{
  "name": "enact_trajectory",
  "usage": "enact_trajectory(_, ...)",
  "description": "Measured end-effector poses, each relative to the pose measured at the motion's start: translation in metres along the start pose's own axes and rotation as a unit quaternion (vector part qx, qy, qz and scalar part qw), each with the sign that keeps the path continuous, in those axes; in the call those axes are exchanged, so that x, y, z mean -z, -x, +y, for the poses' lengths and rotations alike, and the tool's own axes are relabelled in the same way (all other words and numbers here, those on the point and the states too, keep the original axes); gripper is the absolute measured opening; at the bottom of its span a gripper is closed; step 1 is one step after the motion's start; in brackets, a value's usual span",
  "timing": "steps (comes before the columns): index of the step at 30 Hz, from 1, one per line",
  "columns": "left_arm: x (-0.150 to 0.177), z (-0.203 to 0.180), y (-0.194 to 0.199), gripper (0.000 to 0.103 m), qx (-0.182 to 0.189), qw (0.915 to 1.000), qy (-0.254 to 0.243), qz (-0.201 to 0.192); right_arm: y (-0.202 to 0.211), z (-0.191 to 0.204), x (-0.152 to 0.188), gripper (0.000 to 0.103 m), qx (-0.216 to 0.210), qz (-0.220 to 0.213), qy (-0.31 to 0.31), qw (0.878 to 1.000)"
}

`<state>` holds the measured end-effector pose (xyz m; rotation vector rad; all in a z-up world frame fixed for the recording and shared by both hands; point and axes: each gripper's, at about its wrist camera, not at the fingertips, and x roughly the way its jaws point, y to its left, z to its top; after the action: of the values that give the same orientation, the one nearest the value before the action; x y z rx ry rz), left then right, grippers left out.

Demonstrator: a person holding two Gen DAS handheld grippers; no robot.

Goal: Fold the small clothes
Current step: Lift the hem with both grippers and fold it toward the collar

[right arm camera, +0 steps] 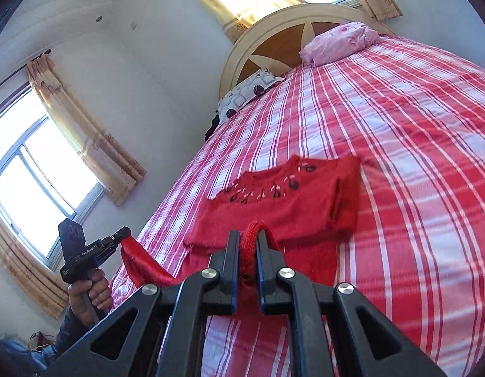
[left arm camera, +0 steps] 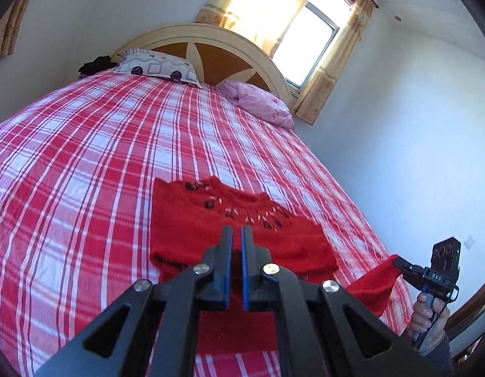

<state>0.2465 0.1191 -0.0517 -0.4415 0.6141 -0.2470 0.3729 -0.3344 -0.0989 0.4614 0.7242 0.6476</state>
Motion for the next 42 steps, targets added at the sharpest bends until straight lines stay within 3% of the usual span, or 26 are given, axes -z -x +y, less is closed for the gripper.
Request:
enact_trajectory(8,-0.036,0.006,-0.057,0.005,-0.02,0.9998,0.0,0.002,-0.054,-0.025,-0.05,0.008,0.012,0.007,-0.017,1.0)
enact_trajectory(17,-0.063,0.033,-0.137,0.001,-0.048,0.998,0.005,0.04,-0.131,-0.061,-0.095,0.008,0.036,0.036,-0.025,0.998)
enact_trajectory(21,-0.06,0.047,-0.161,0.001,-0.056,0.9964,0.005,0.063,-0.17,-0.085,-0.102,0.008,0.047,0.066,-0.035,0.996)
enact_trajectory(22,-0.057,0.048,-0.163,0.001,-0.065,0.9957,0.002,0.066,-0.179,-0.095,-0.101,0.008,0.046,0.078,-0.046,0.995)
enact_trajectory(24,-0.05,0.051,-0.167,0.011,-0.075,0.993,-0.012,0.091,-0.194,-0.115,-0.096,0.009,0.055,0.099,-0.064,0.991)
enact_trajectory(26,-0.042,0.052,-0.166,0.042,-0.084,0.9904,-0.03,0.105,-0.2,-0.124,-0.091,0.027,0.055,0.109,-0.068,0.99)
enact_trajectory(27,-0.039,0.052,-0.163,0.05,-0.083,0.9906,-0.035,0.103,-0.198,-0.128,-0.088,0.056,0.053,0.107,-0.071,0.99)
enact_trajectory(28,-0.036,0.051,-0.16,0.063,-0.078,0.9912,-0.038,0.1,-0.196,-0.129,-0.086,0.072,0.05,0.103,-0.075,0.991)
enact_trajectory(29,-0.034,0.05,-0.158,0.065,-0.074,0.9916,-0.038,0.099,-0.19,-0.131,-0.086,0.072,0.04,0.093,-0.084,0.991)
enact_trajectory(31,-0.032,0.047,-0.158,0.065,-0.06,0.9922,-0.033,0.104,-0.184,-0.13,-0.087,0.072,0.038,0.086,-0.084,0.992)
enact_trajectory(34,-0.029,0.043,-0.17,0.062,-0.068,0.9895,-0.037,0.122,-0.172,-0.125,-0.091,0.072,0.063,0.072,-0.065,0.993)
enact_trajectory(37,-0.023,0.046,-0.184,0.041,-0.082,0.9842,-0.044,0.151,-0.173,-0.127,-0.091,0.072,0.078,0.078,-0.055,0.992)
enact_trajectory(42,-0.016,0.053,-0.188,0.013,-0.098,0.982,-0.037,0.157,-0.19,-0.119,-0.092,0.069,0.073,0.104,-0.018,0.992)
